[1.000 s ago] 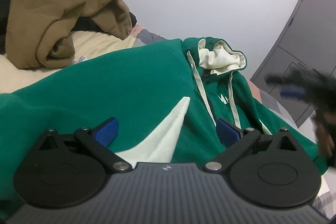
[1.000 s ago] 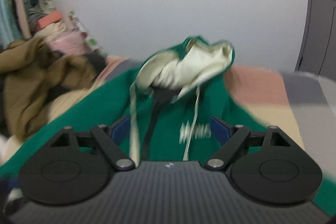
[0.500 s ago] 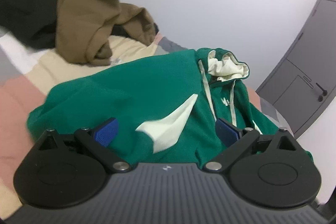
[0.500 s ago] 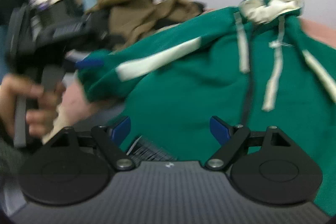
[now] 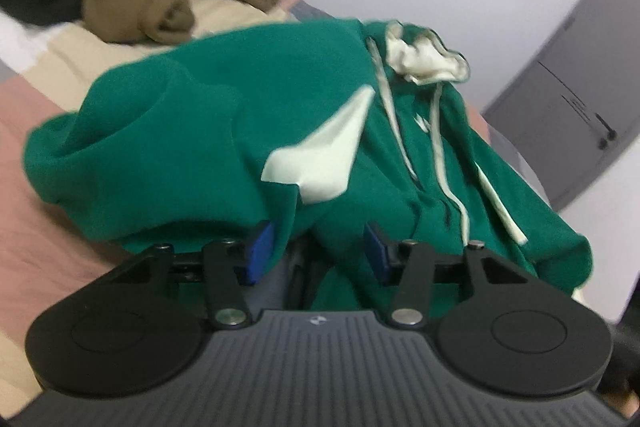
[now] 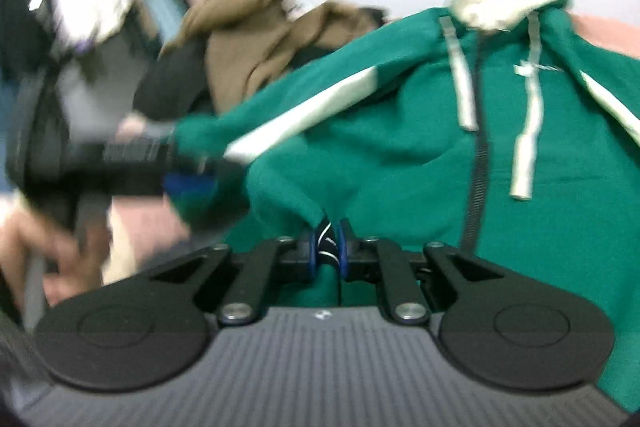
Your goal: Fold large clothes
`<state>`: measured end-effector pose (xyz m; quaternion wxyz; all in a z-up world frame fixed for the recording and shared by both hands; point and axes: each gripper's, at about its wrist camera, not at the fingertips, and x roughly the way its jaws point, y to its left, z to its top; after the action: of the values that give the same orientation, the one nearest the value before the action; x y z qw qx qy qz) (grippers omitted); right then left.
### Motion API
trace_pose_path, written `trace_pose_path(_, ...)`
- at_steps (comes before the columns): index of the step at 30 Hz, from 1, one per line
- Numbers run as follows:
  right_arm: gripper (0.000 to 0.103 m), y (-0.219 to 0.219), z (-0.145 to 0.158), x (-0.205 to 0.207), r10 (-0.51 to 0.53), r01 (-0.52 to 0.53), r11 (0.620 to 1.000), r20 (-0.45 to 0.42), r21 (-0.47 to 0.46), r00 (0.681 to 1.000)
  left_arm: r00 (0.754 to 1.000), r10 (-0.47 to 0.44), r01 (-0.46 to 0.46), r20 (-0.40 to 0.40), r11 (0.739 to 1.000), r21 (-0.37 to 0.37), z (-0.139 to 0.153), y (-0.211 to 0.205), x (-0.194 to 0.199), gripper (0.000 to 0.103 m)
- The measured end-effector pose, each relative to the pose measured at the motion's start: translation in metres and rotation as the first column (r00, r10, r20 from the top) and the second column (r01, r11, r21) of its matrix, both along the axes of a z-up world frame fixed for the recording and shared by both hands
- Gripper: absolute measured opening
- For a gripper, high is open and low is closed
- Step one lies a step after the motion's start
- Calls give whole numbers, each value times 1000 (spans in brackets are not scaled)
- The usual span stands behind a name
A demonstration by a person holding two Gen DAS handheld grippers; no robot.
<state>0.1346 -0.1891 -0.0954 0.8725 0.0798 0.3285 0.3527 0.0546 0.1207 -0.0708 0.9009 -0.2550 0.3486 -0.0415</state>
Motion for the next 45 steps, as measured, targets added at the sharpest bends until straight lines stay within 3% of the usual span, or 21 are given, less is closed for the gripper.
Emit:
trace_pose_path(5,13,-20,-14,14,-63,77,992,-139,98,988,995,-94,95,-26,995,34,-9,-20,9,57)
trace_pose_path(10,13,-22,-22,15,-75,97,989,-177,116,981,989,-146,144,13,986,79,-4,-31,5,59)
trace_pose_path(19,13,-31,-25,19,-103,134,982,-214,134,971,952,-209,205,222,978,40,35,-17,-26,58)
trace_pose_path(23,13,-31,-27,19,-104,135,983,-225,127,969,906,-209,229,368,973,-13,50,-9,-46,58)
trace_pose_path(25,13,-30,-27,19,-102,132,983,-226,125,969,890,-230,254,393,967,-10,55,-11,-50,58)
trace_pose_path(28,13,-31,-28,20,-101,133,983,-235,125,967,919,-259,266,297,964,16,47,-19,-39,58)
trace_pose_path(31,13,-33,-29,22,-99,136,981,-253,135,963,965,-249,245,81,968,62,19,-26,-15,58)
trace_pose_path(35,15,-37,-28,23,-90,133,980,-268,147,959,981,-187,193,-61,974,122,-4,-25,5,58)
trace_pose_path(37,16,-41,-24,20,-79,125,980,-268,158,960,979,-179,192,-95,970,148,-10,-26,10,58)
trace_pose_path(41,29,-59,-12,9,-89,135,976,-254,171,963,968,-229,241,-99,961,138,-17,-31,18,58)
trace_pose_path(45,57,-89,5,-4,-179,209,966,-188,155,966,964,-247,260,-95,952,163,-25,-39,28,58)
